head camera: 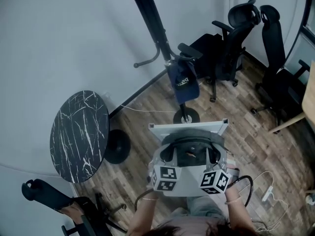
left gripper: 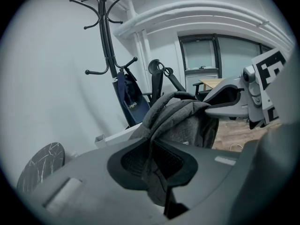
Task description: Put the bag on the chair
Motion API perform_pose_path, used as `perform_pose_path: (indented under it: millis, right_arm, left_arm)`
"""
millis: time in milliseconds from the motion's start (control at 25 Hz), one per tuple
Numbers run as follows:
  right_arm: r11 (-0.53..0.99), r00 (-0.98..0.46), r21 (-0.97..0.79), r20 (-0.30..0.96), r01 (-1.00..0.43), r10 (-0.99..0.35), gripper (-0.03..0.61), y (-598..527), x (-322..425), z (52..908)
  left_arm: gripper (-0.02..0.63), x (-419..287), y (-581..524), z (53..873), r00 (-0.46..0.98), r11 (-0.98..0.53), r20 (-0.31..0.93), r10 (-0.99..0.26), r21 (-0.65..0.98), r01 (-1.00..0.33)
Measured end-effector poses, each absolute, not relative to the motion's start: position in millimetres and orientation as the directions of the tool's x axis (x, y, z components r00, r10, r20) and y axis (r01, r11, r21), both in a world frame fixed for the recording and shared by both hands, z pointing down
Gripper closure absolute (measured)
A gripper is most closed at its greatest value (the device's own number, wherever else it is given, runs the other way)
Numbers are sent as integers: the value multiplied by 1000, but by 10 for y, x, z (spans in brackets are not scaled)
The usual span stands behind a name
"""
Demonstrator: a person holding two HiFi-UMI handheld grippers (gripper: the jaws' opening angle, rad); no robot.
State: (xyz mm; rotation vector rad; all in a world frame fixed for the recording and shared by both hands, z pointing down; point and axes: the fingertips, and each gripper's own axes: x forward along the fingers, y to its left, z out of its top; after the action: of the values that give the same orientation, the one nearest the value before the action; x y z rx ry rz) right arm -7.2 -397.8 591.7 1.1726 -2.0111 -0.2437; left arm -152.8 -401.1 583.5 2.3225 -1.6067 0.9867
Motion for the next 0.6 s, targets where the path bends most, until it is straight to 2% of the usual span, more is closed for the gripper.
perform_pose_path:
  millis: [600]
  right_arm:
    - [578, -282, 488, 551, -654, -785, 522, -4149, -107, 6130]
  left_arm:
    - [569, -1560, -4170, 6045, 214, -401, 615, -759, -183, -898]
